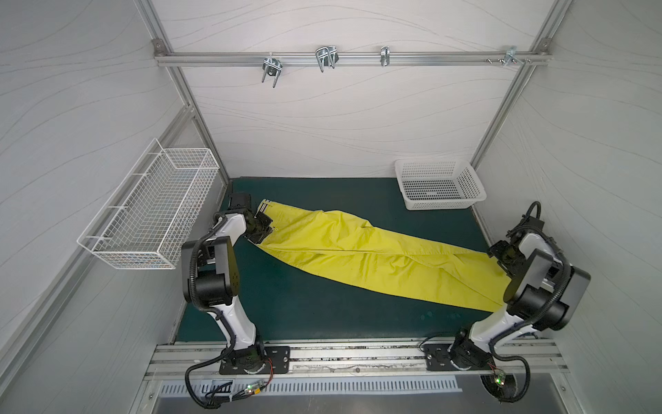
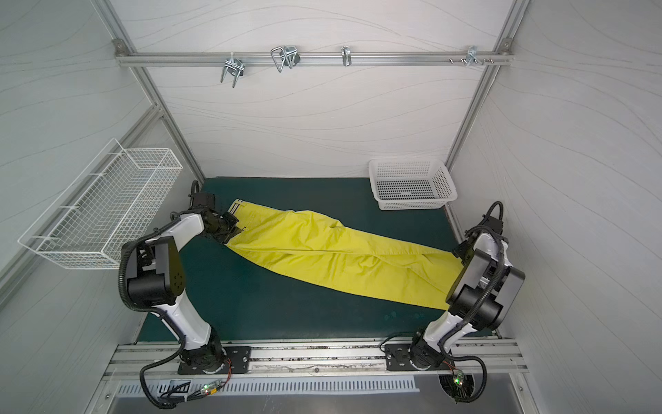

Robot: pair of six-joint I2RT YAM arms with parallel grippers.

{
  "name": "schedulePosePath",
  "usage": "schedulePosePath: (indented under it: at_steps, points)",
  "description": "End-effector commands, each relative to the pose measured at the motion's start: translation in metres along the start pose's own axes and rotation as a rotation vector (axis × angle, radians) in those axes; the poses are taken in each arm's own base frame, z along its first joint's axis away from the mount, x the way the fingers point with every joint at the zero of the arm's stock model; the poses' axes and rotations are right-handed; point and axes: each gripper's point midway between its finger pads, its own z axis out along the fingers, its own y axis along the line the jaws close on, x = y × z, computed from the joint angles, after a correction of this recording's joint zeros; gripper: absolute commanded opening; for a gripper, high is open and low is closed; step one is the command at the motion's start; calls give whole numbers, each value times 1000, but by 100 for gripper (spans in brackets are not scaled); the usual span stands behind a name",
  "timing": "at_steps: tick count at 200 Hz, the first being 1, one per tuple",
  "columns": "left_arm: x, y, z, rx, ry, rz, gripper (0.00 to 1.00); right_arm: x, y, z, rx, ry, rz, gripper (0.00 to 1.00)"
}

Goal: Roll up the long pants
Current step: Fold the long pant at the center of the board.

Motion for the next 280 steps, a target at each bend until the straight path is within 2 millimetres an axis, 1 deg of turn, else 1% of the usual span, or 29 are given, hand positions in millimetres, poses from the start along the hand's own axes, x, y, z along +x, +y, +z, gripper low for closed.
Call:
schedulePosePath:
  at_steps: [1,24,45,76,88,100,116,129,149,174,186,210,240,280]
  points:
    - [-8,-13,2,29,1,8,4,-9,-8,10,-3,18,47,77]
    - [-11,-14,3,27,1,15,4,-16,-14,20,0,38,68,75]
    - [-13,-16,6,29,-1,16,4,-25,-16,21,18,25,68,75]
    - [-15,-14,15,24,9,8,4,-34,-3,22,-29,27,61,74]
    - [-14,-11,19,22,14,1,4,-35,6,18,-58,17,46,73]
    - [-13,-10,21,17,20,-2,4,-36,16,12,-52,-9,9,73]
    - [-14,-10,22,15,18,-2,4,-34,39,2,-44,-45,-71,74]
    - [-15,-11,21,17,11,-1,4,-30,56,0,-21,-67,-130,75]
    - [-16,-12,18,18,8,2,4,-22,79,6,-21,-58,-167,75]
    - [-16,-11,16,2,9,16,4,-13,94,22,-29,-24,-161,74]
    - [-15,-10,15,-6,11,23,4,-9,94,29,-22,-1,-160,73]
    - [-16,-11,13,-4,8,22,4,-2,92,32,-12,9,-163,73]
    - [-16,-12,11,-2,4,22,4,0,88,24,-10,-3,-164,73]
    - [-15,-13,8,3,2,24,4,-3,85,5,-14,-38,-165,73]
